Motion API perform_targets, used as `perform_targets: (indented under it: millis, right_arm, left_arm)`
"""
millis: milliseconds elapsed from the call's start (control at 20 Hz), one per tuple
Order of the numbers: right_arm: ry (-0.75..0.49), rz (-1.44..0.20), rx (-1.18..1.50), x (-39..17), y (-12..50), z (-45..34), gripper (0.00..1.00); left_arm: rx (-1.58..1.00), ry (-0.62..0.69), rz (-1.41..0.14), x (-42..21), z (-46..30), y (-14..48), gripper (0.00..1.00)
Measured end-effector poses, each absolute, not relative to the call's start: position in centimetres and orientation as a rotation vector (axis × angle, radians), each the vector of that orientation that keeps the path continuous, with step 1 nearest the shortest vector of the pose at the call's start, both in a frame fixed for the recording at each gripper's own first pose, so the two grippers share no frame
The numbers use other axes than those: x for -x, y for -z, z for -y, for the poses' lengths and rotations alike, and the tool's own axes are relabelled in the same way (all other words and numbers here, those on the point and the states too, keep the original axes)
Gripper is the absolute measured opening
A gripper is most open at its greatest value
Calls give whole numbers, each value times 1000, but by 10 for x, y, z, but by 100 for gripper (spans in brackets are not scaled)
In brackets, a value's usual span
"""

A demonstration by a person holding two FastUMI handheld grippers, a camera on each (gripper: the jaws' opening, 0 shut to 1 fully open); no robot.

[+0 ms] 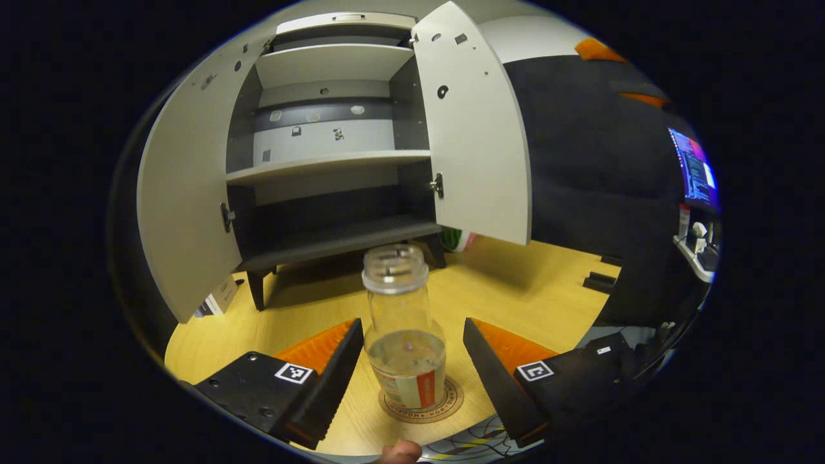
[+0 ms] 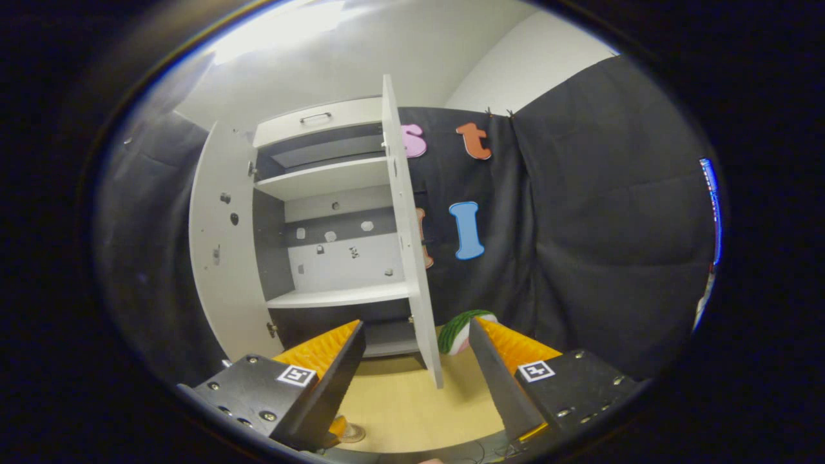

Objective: Grasp the bottle in the cabinet with the left hand and place it on the coaster, then close the right door with the right hand and the left door with the left hand.

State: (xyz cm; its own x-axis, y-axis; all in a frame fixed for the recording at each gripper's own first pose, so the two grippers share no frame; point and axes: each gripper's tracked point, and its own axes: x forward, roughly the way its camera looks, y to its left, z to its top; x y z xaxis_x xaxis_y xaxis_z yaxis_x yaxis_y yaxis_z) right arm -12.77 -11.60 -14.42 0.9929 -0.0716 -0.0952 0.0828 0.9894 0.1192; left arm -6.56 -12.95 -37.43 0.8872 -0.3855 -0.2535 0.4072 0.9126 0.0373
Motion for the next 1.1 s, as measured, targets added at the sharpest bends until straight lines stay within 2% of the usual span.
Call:
perform_targets:
  millis: [50, 100, 150, 200, 300, 350, 400, 450, 550, 600, 650, 800, 900, 1100]
  right_arm:
    - [93, -89, -114, 125, 141, 124, 98]
    - [103, -94, -103, 124, 142, 131, 94]
    - [118, -95, -87, 122, 141, 139, 98]
    - [137, -94, -72, 118, 139, 149, 94]
    - [184, -109, -50, 110, 138, 170, 94]
    - [228, -119, -42, 105, 137, 185, 98]
    - [261, -131, -46, 100, 135, 198, 98]
    - [271, -143, -64, 95, 133, 203, 94]
    - [231, -196, -163, 82, 132, 200, 98]
    - [184, -229, -240, 75, 132, 192, 94]
    - [156, -252, -320, 65, 129, 191, 99]
    - [217, -262, -441, 27, 122, 213, 98]
    - [265, -210, -385, 3, 106, 237, 98]
    - [264, -112, -182, -35, 66, 251, 98]
  left_arm:
    - [-89, 431, -232, 66, 130, 361, 99]
    - [-93, 443, -224, 67, 128, 349, 99]
    - [-104, 455, -216, 69, 126, 335, 99]
    - [-112, 456, -206, 70, 122, 319, 99]
    - [-126, 453, -169, 71, 114, 282, 99]
    - [-126, 452, -146, 72, 112, 262, 99]
    - [-114, 452, -133, 74, 110, 245, 99]
    - [-86, 463, -128, 77, 110, 230, 98]
    - [-48, 491, -136, 86, 113, 203, 98]
    - [-48, 487, -131, 88, 109, 188, 99]
    - [-55, 483, -105, 90, 104, 172, 98]
    - [-95, 437, -24, 87, 81, 129, 98]
    - [-83, 396, -17, 84, 60, 111, 98]
    - [-57, 298, -16, 77, 5, 84, 100]
